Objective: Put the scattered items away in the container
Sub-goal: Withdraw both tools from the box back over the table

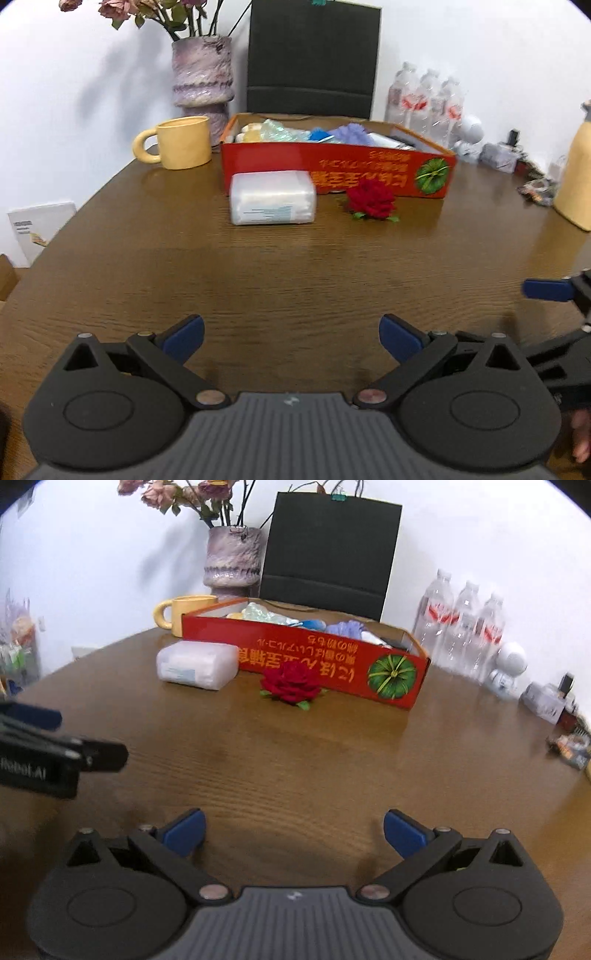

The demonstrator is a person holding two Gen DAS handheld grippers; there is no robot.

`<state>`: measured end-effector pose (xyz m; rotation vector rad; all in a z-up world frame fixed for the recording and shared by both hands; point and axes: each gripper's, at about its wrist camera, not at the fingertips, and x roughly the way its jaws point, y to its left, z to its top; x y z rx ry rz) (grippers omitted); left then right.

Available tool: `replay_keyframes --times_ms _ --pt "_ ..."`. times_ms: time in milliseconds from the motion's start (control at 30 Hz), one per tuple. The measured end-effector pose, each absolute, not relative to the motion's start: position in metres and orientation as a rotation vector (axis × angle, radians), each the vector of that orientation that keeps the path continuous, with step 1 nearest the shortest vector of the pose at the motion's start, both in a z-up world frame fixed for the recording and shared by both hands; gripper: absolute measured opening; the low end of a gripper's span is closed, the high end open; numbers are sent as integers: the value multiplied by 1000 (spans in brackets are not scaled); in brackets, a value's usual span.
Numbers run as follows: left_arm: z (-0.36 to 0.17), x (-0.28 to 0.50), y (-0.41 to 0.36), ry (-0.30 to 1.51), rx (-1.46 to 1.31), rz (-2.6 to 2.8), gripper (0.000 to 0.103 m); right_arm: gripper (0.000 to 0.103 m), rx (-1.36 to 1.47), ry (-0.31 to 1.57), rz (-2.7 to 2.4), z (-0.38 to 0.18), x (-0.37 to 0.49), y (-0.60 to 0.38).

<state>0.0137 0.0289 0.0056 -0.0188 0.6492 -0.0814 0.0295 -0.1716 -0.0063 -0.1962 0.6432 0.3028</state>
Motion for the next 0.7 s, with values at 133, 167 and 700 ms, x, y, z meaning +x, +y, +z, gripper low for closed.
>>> replay_keyframes --times_ms 133,167,700 --pt "-1 18 24 686 -7 -72 103 103 -162 646 273 -7 34 -176" --pt "-4 21 23 702 1 -65 103 103 -140 663 274 -8 36 -178" --pt "-12 20 18 698 32 -43 103 103 -74 700 256 -12 37 -185"
